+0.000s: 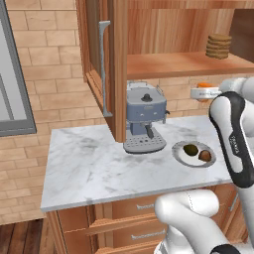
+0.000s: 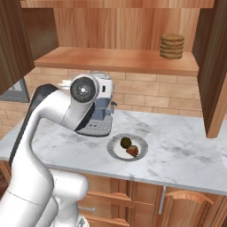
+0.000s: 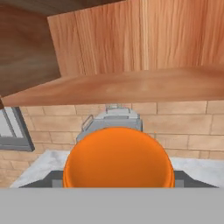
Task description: Pick the avocado and bread from the counter and place them on the plate. Then pick the jam from the cabinet and place it next to the plate. Lastly close the cabinet door.
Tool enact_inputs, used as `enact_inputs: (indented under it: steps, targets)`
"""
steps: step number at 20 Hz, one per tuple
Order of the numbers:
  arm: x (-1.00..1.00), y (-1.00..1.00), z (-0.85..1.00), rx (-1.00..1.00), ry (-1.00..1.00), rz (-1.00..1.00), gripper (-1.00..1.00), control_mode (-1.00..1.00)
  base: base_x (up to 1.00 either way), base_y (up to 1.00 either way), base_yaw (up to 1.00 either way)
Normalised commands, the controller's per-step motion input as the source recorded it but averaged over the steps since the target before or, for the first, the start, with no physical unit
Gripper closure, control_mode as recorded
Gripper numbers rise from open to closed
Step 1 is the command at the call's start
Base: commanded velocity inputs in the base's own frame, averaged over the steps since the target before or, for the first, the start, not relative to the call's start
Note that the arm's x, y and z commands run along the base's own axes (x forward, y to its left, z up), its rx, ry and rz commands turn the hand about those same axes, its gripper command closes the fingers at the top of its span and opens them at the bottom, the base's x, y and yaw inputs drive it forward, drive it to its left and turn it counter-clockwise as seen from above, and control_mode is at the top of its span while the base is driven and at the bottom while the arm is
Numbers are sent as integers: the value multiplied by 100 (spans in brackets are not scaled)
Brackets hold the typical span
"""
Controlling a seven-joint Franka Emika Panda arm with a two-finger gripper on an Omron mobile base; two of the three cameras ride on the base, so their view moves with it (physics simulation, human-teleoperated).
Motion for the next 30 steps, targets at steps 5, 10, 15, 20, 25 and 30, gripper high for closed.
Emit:
enact_inputs:
  steps: [5, 10, 15, 20, 25, 30]
  targets:
    - [-29, 0, -37, 0, 1, 30, 100, -100, 0, 0, 0]
    - [-26, 3, -46, -7, 2, 29, 100, -100, 0, 0, 0]
    - [-26, 17, -44, -10, 0, 19, 100, -100, 0, 0, 0]
    - [-38, -5, -11, -2, -2, 0, 100, -100, 0, 0, 0]
    - [-19, -28, -16, 0, -4, -8, 100, -100, 0, 0, 0]
    - [-2, -38, -11, 0, 0, -18, 100, -100, 0, 0, 0]
